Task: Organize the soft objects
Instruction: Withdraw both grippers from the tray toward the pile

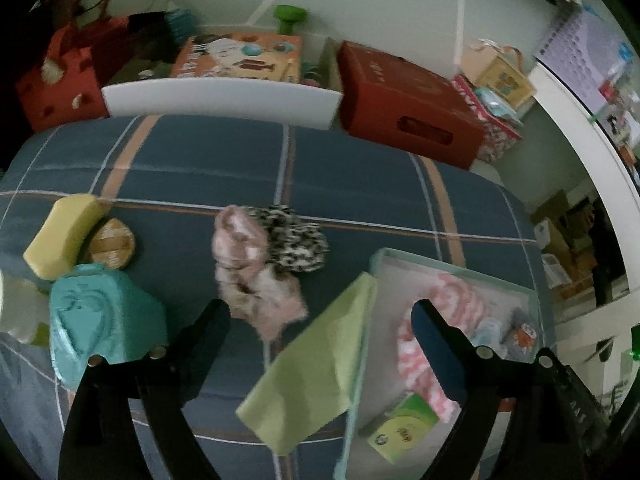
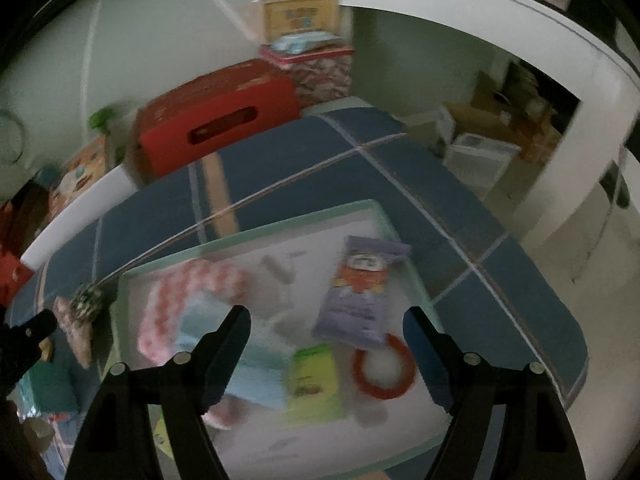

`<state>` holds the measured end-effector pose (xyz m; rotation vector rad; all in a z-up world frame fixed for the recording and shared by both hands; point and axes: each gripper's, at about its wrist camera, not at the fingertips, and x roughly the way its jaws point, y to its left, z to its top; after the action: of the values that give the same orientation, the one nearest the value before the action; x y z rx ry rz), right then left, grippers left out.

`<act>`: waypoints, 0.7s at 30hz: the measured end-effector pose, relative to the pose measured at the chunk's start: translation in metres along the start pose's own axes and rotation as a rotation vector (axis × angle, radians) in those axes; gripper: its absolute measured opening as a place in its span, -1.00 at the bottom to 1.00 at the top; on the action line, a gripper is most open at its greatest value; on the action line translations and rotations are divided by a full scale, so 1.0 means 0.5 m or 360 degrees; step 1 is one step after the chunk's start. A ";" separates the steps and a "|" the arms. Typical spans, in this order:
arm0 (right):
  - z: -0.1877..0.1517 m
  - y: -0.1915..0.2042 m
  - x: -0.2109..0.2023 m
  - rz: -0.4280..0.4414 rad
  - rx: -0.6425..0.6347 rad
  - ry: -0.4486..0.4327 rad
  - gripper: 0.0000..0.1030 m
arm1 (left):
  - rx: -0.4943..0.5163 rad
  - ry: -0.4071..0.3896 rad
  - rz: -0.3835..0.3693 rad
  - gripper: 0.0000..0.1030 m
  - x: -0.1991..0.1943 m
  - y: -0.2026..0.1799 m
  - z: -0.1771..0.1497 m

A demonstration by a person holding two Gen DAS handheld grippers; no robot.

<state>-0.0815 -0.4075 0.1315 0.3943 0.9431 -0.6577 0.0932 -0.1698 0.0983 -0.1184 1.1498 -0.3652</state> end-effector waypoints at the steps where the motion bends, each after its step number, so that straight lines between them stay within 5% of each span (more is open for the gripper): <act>1: -0.002 0.019 -0.001 0.0027 -0.0030 0.0001 0.58 | -0.0020 -0.0001 0.0015 0.79 -0.004 0.013 0.002; 12: -0.039 0.183 -0.021 0.0240 -0.0303 -0.0052 0.58 | -0.0103 -0.0153 0.0165 0.79 -0.107 0.134 0.016; 21: -0.067 0.298 -0.025 0.0334 -0.0486 -0.0072 0.58 | -0.0341 -0.0209 0.0273 0.79 -0.159 0.282 0.018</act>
<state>-0.0073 -0.2735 0.1287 0.2016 0.9271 -0.3231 0.1042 -0.0114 0.1320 -0.2265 1.0577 -0.0801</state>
